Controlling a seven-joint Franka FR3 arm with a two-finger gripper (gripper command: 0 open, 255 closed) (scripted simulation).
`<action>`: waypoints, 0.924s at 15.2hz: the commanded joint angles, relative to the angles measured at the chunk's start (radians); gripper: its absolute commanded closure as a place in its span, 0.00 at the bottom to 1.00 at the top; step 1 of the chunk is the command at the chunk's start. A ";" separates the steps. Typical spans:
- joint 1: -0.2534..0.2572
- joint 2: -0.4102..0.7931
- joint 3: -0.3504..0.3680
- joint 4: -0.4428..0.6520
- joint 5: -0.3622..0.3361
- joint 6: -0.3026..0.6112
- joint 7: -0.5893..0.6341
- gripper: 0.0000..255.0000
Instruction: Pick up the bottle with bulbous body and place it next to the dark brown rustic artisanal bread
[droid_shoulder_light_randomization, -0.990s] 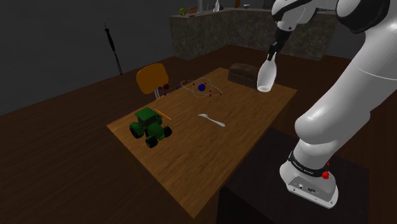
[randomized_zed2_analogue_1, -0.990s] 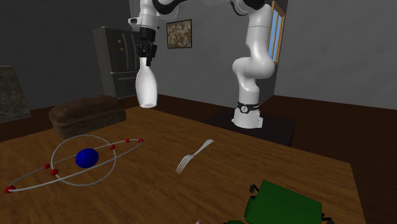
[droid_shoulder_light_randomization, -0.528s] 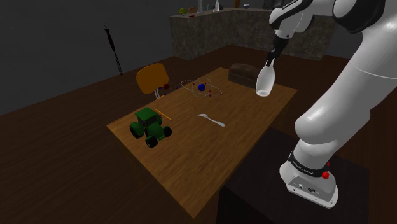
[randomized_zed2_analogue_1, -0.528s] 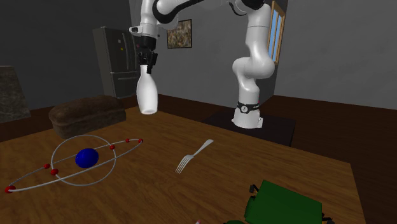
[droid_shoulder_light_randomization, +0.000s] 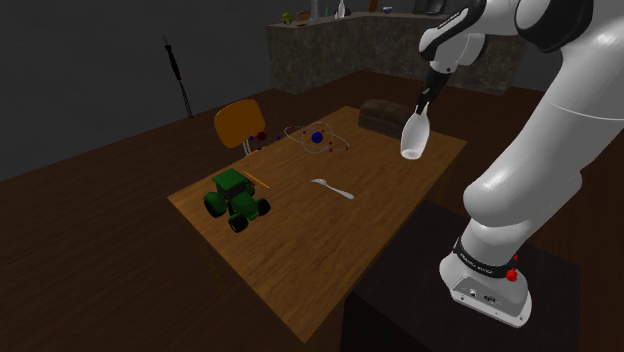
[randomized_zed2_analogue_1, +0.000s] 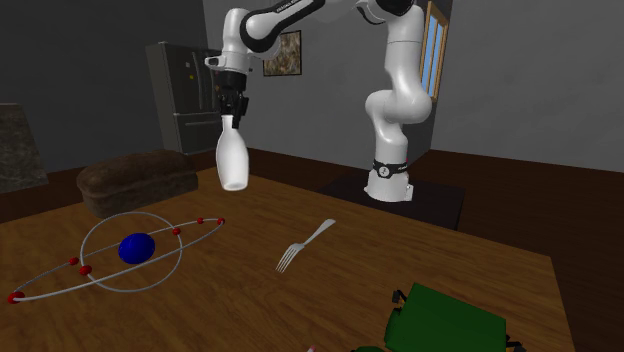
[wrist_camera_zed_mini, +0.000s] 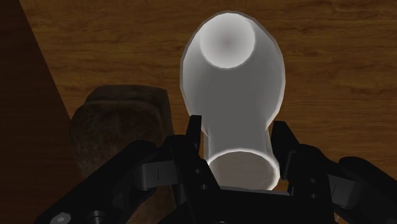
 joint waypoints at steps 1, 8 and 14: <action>0.000 0.004 0.000 -0.007 0.004 0.012 -0.003 1.00; 0.000 0.004 0.000 -0.007 0.004 0.012 -0.004 0.00; -0.002 -0.017 0.000 0.005 -0.010 -0.019 0.006 0.00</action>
